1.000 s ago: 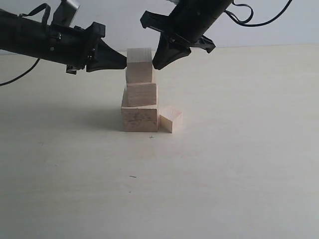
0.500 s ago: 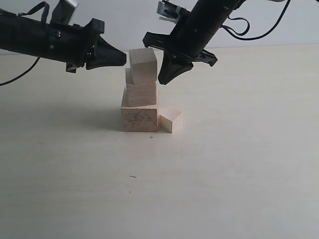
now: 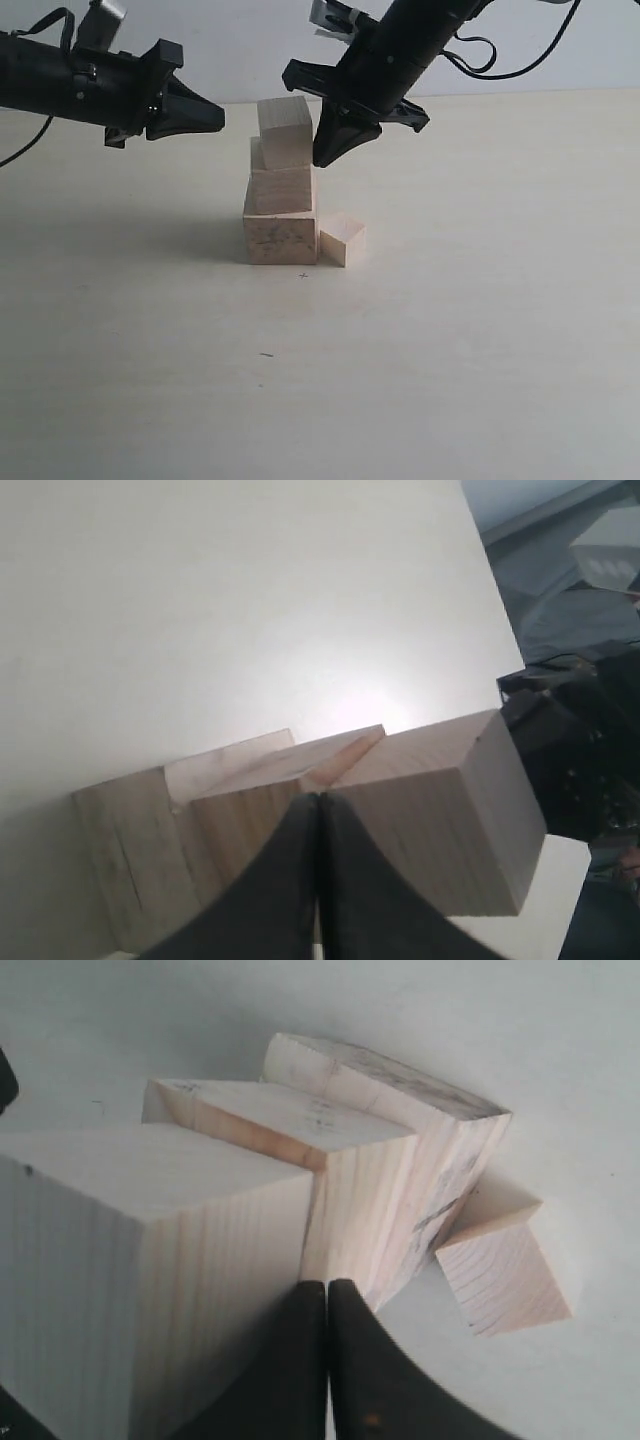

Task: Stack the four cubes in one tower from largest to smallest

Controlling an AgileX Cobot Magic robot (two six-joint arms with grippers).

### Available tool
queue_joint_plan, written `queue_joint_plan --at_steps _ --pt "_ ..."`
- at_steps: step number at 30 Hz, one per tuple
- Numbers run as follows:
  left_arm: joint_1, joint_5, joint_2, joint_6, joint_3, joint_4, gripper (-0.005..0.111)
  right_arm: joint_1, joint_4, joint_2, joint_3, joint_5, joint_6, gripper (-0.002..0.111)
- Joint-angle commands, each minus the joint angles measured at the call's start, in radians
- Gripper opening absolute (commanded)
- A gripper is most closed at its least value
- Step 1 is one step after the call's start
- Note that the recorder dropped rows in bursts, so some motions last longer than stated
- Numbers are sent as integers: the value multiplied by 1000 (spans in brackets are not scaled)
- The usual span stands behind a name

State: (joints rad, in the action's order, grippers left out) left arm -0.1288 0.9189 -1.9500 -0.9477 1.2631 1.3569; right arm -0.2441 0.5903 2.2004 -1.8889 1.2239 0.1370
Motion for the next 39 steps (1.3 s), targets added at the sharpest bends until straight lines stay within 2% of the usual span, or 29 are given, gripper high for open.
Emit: queue_joint_plan --at_steps 1,32,39 --pt "-1 -12 0 39 4 -63 0 0 20 -4 -3 -3 10 0" --pt "-1 52 0 39 4 -81 0 0 9 -4 -3 -3 -57 0" --pt "-1 89 0 26 4 -9 0 0 -5 -10 -3 -3 -57 0"
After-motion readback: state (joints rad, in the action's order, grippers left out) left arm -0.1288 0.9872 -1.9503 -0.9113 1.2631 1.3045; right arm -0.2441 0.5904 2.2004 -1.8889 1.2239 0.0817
